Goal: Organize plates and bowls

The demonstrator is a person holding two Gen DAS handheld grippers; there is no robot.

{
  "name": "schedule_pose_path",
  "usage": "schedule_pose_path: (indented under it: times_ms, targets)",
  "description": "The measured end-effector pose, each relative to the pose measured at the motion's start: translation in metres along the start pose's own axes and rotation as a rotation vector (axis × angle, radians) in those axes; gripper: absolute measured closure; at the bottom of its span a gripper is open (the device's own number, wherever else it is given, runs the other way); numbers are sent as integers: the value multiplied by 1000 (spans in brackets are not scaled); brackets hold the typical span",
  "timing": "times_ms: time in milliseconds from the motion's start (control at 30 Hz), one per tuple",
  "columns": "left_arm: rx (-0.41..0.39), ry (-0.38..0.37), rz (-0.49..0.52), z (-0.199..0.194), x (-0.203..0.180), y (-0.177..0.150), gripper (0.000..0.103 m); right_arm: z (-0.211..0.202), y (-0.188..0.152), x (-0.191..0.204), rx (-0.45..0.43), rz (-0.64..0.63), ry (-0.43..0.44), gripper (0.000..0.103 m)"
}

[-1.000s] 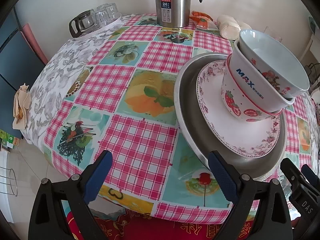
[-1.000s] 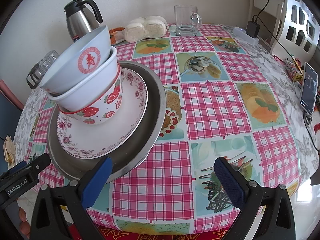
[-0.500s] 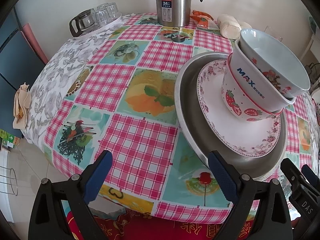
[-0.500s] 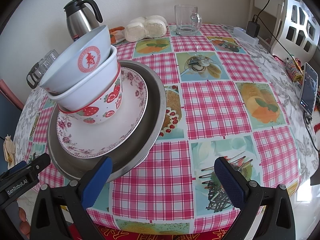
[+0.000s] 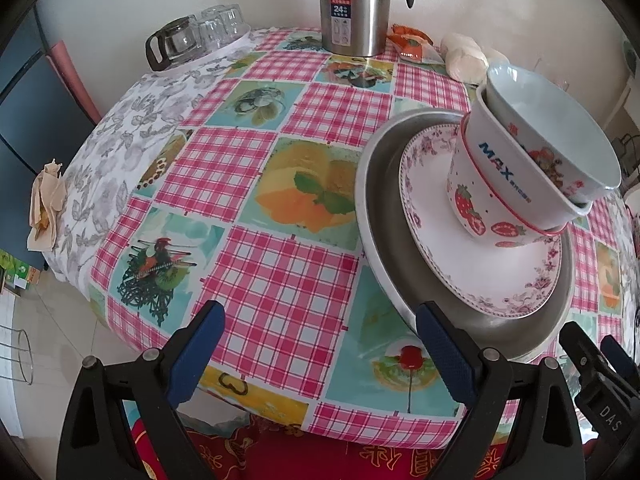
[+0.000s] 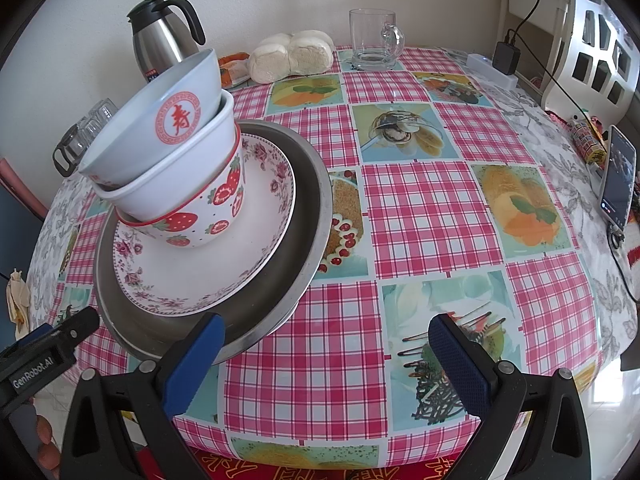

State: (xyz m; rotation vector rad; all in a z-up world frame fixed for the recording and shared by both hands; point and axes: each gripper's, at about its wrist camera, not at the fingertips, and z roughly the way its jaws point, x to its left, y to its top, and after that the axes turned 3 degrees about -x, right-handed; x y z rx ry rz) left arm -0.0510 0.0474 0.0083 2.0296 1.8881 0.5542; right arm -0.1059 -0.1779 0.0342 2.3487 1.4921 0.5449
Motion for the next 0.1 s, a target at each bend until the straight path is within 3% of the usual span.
schedule_pose_path:
  times_ms: [100]
  targets:
    - [1,-10,-1,0,0,1,7,0,0,0,0,-1,0,0]
